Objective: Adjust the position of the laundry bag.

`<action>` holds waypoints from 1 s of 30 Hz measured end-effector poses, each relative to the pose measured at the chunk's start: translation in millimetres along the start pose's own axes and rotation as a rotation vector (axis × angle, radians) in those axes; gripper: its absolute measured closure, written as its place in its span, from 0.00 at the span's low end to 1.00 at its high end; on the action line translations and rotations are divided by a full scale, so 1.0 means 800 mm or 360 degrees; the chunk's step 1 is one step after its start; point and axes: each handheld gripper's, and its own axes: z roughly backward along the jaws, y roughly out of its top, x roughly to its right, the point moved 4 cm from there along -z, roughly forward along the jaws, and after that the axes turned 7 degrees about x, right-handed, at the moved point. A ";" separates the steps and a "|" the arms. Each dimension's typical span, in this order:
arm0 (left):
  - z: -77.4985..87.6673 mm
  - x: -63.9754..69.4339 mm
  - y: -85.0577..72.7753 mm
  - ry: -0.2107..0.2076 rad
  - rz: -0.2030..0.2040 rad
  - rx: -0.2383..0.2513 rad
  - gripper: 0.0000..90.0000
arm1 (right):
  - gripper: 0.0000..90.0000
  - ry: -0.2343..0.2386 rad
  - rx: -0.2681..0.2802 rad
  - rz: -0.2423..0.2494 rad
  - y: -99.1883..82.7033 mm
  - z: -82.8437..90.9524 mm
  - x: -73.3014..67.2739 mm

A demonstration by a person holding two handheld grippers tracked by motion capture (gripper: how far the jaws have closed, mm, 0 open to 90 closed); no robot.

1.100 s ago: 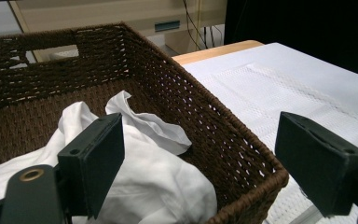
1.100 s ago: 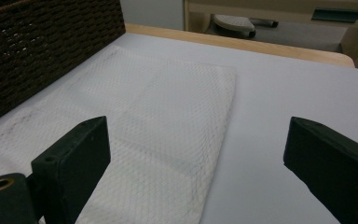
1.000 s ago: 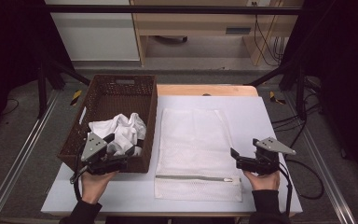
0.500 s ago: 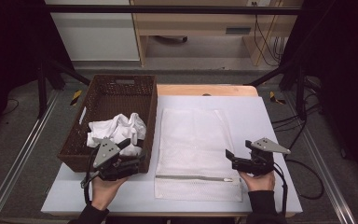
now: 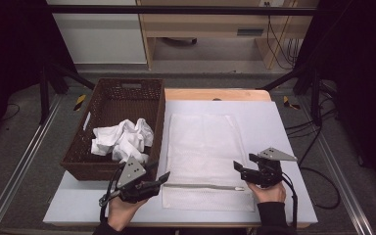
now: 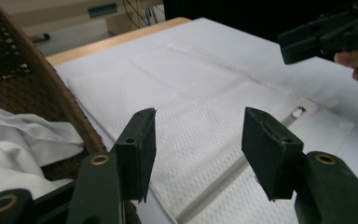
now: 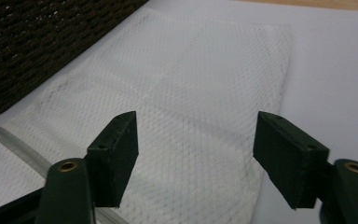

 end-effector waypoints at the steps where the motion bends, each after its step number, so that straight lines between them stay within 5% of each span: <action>1: 0.000 0.000 0.000 0.0000 0.0000 0.0000 0.51 | 0.36 0.0000 0.0000 0.0000 0.000 0.000 0.000; 14: -0.020 0.008 -0.064 -0.0066 0.0069 -0.0278 0.61 | 0.52 -0.0050 -0.0232 0.0016 -0.035 -0.008 0.013; 22: -0.030 0.011 -0.104 -0.0039 0.0074 -0.0463 0.65 | 0.56 -0.0129 -0.0338 0.0026 -0.052 -0.014 0.025; 30: -0.037 0.016 -0.113 -0.0016 0.0070 -0.0499 0.71 | 0.64 -0.0160 -0.0413 0.0041 -0.060 -0.019 0.030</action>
